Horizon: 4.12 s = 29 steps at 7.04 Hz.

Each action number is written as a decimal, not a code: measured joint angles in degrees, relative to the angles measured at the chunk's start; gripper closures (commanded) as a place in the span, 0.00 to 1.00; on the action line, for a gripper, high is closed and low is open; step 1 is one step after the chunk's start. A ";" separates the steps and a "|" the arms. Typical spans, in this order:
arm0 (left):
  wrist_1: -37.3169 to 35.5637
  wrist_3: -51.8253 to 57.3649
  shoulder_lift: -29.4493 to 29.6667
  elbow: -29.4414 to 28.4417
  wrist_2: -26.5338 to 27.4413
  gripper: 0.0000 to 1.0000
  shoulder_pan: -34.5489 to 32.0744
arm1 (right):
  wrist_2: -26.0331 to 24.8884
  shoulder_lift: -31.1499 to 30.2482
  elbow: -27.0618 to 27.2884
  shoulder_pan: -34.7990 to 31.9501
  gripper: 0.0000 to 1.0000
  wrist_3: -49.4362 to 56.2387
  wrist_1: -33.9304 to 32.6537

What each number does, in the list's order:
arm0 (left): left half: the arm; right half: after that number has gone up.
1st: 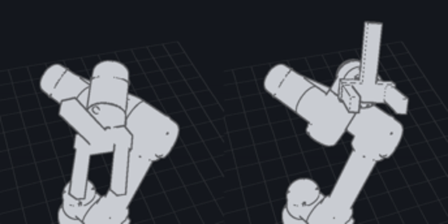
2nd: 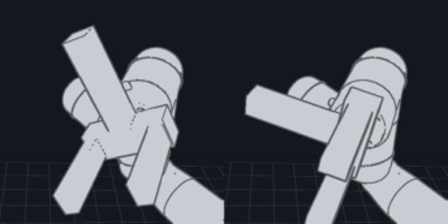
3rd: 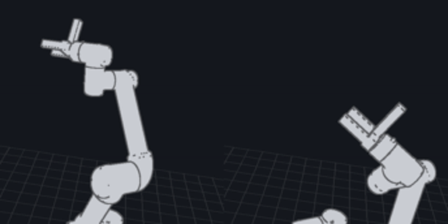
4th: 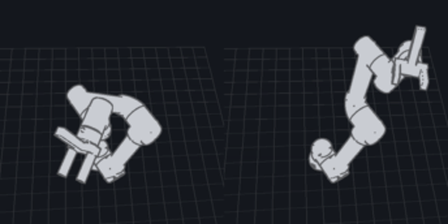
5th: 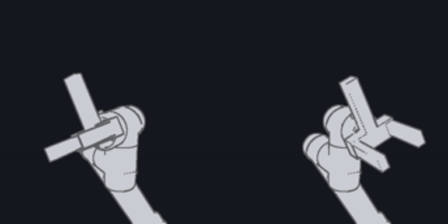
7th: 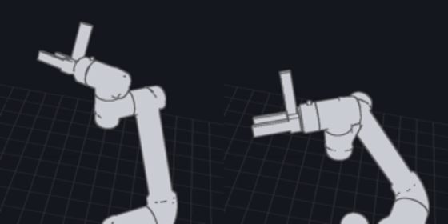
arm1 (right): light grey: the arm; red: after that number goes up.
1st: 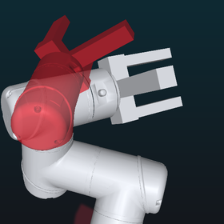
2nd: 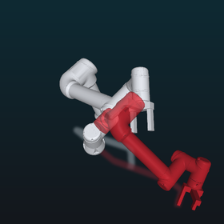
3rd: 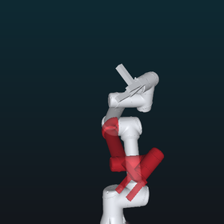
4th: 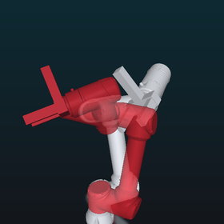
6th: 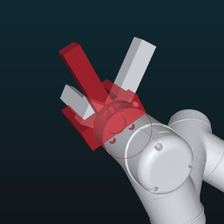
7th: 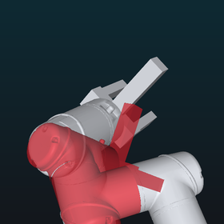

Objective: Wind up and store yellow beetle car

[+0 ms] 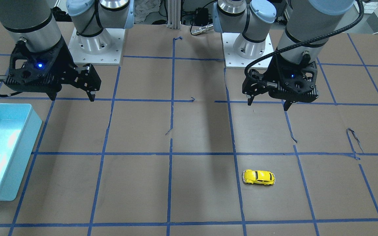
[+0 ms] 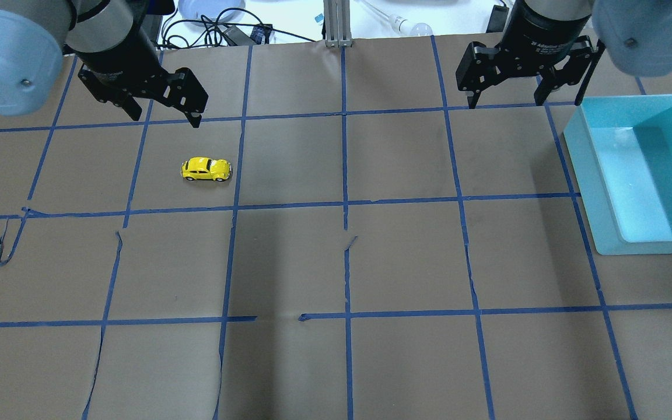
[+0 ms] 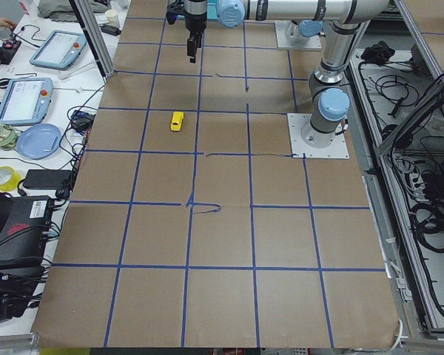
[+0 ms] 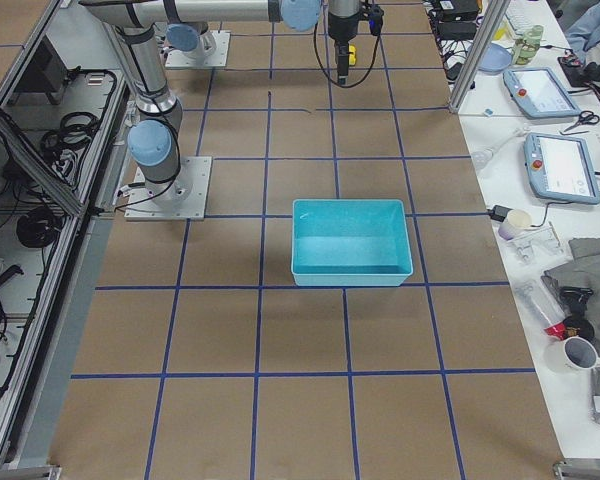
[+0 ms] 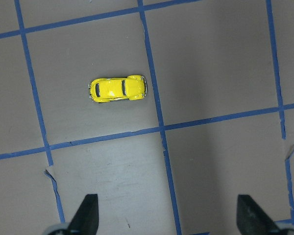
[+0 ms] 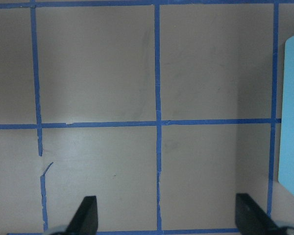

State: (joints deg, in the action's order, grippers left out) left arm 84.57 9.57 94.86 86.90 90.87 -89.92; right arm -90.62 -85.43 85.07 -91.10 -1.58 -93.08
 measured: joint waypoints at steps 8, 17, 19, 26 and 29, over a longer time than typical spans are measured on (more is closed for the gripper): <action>-0.04 0.30 -0.64 0.46 -0.26 0.00 -0.76 | 0.14 0.07 0.01 -0.04 0.00 -0.09 0.00; 0.02 -0.34 -0.53 0.46 -0.18 0.00 -0.81 | 0.18 0.23 0.07 0.04 0.00 -0.07 0.00; -1.22 -7.54 1.02 0.47 -0.33 0.00 -0.82 | 0.18 0.26 0.09 0.02 0.00 -0.05 0.00; -10.06 -54.15 10.61 1.21 -0.53 0.00 -0.34 | 0.38 0.35 0.10 -0.04 0.00 -0.01 0.00; -18.53 -63.23 14.44 5.31 -0.75 0.00 1.59 | 0.68 0.42 0.10 -0.04 0.00 0.00 0.02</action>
State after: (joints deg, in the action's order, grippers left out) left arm 66.04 -53.66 109.30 92.21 90.12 -88.33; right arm -89.94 -85.01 85.17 -91.14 -1.58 -93.06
